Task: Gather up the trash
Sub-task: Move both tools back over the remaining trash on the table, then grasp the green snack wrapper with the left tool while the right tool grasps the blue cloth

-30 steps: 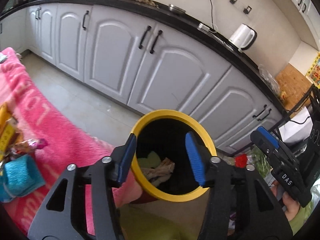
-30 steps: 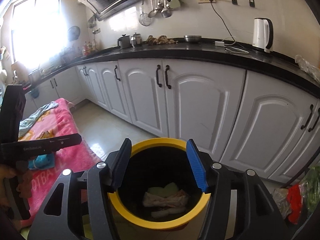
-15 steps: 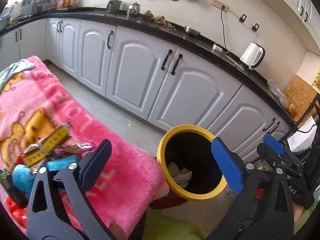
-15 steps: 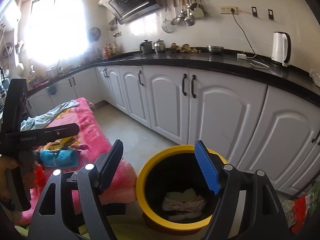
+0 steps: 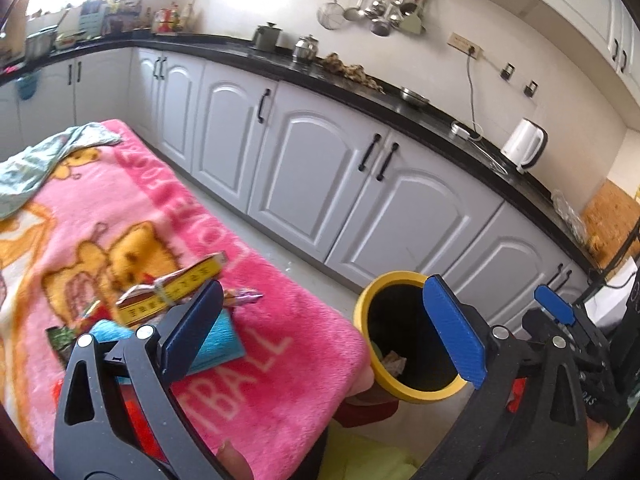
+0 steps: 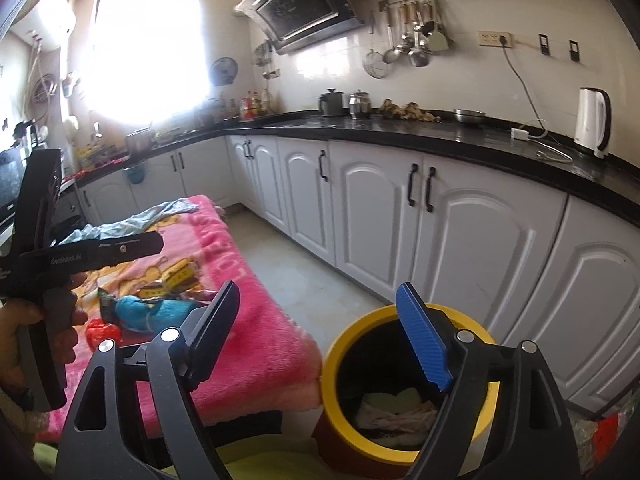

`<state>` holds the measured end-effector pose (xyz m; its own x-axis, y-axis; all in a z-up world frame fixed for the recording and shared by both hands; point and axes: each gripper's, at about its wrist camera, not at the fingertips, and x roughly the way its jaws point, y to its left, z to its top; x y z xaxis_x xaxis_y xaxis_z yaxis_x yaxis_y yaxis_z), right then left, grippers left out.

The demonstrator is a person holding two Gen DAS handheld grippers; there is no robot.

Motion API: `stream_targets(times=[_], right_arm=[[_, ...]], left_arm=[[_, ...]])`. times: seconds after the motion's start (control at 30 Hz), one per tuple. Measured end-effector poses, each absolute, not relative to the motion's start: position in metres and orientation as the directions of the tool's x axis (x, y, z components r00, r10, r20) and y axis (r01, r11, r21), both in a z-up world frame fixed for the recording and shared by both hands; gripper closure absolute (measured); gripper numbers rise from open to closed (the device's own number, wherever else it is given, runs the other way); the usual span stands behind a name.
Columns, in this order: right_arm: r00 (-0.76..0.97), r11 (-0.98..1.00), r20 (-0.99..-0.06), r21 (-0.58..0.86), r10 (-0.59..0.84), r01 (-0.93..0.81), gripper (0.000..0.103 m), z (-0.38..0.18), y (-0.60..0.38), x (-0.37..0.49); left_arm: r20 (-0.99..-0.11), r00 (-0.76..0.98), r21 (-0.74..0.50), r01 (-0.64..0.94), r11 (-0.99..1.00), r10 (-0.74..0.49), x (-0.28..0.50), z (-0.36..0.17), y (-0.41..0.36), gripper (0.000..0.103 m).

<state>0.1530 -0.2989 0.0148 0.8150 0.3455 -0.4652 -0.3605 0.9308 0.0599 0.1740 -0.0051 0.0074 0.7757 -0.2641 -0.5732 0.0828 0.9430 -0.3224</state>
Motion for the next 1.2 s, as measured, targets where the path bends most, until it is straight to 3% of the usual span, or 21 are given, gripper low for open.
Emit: stream_targets(times=[0.83, 1.2], right_arm=[[0.647, 0.801, -0.554, 0.063, 0.524, -0.595, 0.023, -0.012, -0.178, 0.150], [0.573, 0.769, -0.620, 0.077, 0.536, -0.635, 0.023, -0.044, -0.120, 0.180]], left_arm=[[-0.593, 0.803, -0.375, -0.209, 0.903, -0.060, 0.126, -0.013, 0.138, 0.011], [-0.657, 0.752, -0.403, -0.286, 0.869, -0.056, 0.122, -0.047, 0.174, 0.011]])
